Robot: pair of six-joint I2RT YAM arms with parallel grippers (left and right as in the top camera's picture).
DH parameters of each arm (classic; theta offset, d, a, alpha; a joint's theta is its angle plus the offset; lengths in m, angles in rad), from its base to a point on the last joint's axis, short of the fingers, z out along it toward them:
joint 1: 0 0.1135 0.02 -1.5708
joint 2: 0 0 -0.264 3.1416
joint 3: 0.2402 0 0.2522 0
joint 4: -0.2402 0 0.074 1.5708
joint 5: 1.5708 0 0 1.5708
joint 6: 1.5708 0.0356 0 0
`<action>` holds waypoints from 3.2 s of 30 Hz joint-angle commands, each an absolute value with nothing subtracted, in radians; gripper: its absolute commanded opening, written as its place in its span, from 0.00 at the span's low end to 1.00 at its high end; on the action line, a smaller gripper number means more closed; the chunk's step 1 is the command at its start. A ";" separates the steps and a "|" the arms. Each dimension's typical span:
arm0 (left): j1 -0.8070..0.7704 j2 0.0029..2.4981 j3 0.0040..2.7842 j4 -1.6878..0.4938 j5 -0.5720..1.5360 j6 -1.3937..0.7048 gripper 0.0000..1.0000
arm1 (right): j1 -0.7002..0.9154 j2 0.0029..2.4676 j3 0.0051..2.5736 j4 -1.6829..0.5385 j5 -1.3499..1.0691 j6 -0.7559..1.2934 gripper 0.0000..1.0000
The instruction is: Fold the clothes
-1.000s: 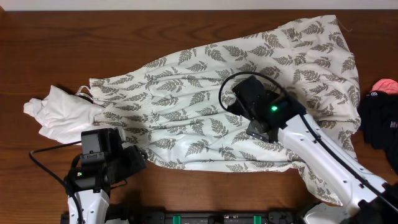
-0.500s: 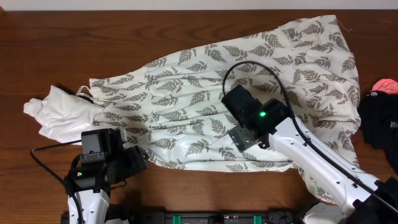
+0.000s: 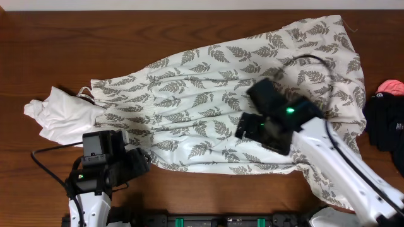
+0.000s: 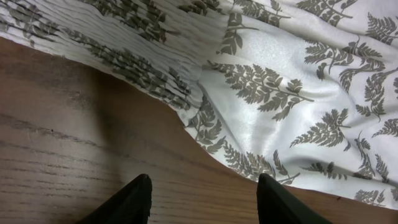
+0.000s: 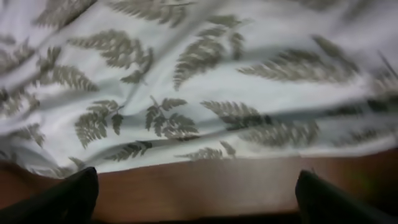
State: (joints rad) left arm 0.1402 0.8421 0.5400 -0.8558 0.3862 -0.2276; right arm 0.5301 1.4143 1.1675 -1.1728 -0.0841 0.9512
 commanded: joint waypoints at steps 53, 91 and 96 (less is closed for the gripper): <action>0.138 0.842 0.542 -0.873 0.389 -0.207 0.56 | 0.091 1.204 0.435 -0.720 -0.140 1.240 0.64; 0.138 0.908 0.228 -0.496 0.563 -1.085 0.56 | 0.040 1.241 0.466 -0.699 -0.185 0.892 0.01; 0.138 0.980 0.212 -0.406 0.521 -1.088 0.57 | 0.040 1.241 0.466 -0.699 -0.185 0.881 0.01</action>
